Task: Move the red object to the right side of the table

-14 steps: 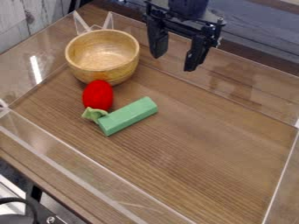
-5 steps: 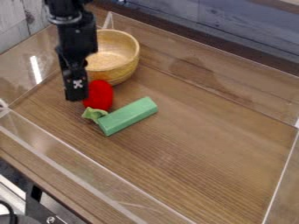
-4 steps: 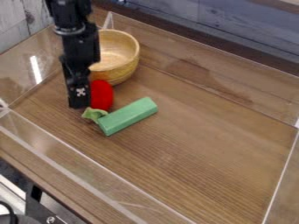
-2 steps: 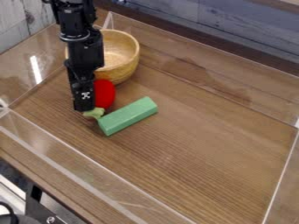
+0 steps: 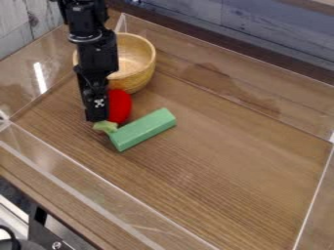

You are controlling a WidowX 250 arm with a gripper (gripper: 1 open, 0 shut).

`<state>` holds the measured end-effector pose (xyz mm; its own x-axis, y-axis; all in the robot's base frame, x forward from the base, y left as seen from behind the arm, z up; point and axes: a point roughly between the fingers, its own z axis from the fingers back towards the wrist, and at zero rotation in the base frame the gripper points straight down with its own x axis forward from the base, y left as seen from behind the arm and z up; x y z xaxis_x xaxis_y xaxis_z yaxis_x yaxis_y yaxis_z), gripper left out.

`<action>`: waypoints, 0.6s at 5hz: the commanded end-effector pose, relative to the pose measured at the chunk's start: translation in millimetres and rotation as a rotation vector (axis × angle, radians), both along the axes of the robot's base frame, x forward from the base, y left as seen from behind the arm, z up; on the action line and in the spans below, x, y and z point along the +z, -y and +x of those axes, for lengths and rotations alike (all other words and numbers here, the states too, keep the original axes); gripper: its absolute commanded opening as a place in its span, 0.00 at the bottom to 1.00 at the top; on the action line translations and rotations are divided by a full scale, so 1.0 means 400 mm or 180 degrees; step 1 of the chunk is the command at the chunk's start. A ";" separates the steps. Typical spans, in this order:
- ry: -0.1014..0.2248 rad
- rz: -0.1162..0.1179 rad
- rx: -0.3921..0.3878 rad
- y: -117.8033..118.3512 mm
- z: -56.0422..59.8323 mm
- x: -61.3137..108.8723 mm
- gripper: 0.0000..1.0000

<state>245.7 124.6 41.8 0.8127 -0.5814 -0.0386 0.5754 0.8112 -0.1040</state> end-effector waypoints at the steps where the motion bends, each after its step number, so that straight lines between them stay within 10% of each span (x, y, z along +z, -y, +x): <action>1: 0.0228 0.0078 -0.0023 -0.004 0.033 0.049 1.00; 3: 0.0234 0.0040 -0.0004 -0.003 0.038 0.052 1.00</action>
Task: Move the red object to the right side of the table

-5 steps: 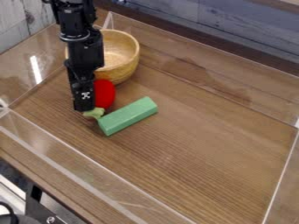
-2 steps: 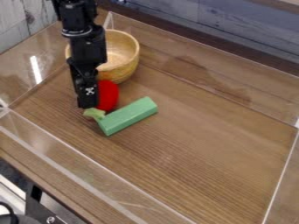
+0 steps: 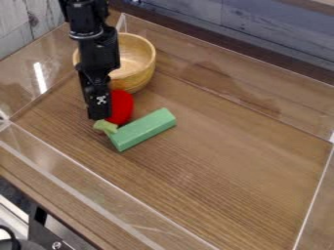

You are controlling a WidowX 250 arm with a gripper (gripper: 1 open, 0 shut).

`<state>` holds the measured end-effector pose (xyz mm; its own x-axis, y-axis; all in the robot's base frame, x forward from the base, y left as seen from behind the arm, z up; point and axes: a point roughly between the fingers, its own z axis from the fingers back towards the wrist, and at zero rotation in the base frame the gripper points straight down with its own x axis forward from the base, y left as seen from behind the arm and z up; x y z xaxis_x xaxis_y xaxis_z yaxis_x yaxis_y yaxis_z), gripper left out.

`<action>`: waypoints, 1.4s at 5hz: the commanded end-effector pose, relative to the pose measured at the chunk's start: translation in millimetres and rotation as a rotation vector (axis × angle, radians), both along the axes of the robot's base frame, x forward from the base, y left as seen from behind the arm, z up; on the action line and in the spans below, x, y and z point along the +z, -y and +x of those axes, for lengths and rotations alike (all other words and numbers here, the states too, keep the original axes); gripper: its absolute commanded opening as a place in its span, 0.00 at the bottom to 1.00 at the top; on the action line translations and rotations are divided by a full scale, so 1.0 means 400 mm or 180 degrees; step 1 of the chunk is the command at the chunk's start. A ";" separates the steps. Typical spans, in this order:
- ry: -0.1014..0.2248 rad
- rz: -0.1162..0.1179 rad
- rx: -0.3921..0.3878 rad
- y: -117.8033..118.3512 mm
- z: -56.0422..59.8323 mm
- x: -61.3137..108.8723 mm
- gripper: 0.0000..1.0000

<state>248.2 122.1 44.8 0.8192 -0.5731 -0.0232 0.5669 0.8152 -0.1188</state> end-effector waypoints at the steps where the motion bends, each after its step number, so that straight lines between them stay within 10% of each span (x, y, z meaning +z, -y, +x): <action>1: 0.0217 0.0092 -0.0027 -0.009 0.033 0.043 1.00; 7: 0.0218 -0.0019 -0.0128 0.051 0.067 -0.014 1.00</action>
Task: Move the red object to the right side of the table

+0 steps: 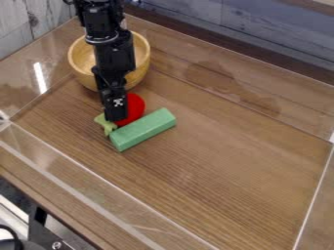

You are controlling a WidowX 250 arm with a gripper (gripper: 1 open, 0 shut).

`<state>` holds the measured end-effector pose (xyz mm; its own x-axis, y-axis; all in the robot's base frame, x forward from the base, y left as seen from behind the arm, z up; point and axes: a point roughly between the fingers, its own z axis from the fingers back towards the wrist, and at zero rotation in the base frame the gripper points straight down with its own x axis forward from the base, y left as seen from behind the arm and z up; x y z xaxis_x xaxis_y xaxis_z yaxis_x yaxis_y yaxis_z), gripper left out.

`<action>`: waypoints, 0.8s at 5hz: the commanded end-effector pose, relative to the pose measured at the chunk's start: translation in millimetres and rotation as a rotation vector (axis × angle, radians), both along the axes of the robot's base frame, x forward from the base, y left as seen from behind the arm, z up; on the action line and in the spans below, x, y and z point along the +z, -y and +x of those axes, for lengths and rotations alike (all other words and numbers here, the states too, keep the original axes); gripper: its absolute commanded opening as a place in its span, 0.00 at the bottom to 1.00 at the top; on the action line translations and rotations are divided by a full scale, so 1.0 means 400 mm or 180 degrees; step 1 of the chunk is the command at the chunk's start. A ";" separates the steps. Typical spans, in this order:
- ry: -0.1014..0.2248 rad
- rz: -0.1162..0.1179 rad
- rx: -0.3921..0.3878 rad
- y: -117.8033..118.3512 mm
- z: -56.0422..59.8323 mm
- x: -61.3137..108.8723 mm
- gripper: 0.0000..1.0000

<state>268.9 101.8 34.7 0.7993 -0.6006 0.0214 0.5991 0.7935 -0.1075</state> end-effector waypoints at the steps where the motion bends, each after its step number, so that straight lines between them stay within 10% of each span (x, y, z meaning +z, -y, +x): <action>1: 0.0074 0.0023 -0.0025 0.004 0.018 0.000 1.00; 3: 0.0050 0.0008 -0.0030 0.009 0.025 -0.018 1.00; 4: 0.0045 0.0005 -0.0017 0.012 0.027 -0.021 0.00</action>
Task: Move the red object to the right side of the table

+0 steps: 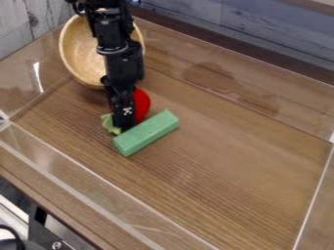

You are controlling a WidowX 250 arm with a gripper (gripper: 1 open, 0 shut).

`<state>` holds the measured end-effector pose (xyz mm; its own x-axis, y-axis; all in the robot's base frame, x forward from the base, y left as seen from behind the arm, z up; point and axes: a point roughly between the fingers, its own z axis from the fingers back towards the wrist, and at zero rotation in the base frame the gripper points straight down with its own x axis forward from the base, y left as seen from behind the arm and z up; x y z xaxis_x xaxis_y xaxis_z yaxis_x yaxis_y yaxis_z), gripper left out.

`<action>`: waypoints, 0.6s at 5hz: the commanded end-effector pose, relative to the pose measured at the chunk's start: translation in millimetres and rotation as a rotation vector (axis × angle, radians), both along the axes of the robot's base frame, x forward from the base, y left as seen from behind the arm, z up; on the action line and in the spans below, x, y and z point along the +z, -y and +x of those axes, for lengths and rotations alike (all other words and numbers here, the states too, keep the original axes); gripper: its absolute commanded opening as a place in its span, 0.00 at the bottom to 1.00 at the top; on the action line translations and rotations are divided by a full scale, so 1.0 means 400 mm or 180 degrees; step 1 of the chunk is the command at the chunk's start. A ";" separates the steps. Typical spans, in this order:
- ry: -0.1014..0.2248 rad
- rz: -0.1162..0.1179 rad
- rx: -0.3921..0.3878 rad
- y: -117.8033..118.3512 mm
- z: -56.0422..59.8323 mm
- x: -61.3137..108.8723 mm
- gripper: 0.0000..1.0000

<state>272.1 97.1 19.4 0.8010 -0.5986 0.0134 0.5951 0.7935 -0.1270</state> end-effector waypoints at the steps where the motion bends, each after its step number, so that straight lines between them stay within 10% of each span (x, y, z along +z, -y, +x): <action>1: 0.0100 0.0034 0.0002 0.003 0.021 0.016 0.00; 3: 0.0092 0.0020 0.0073 0.008 0.025 0.023 0.00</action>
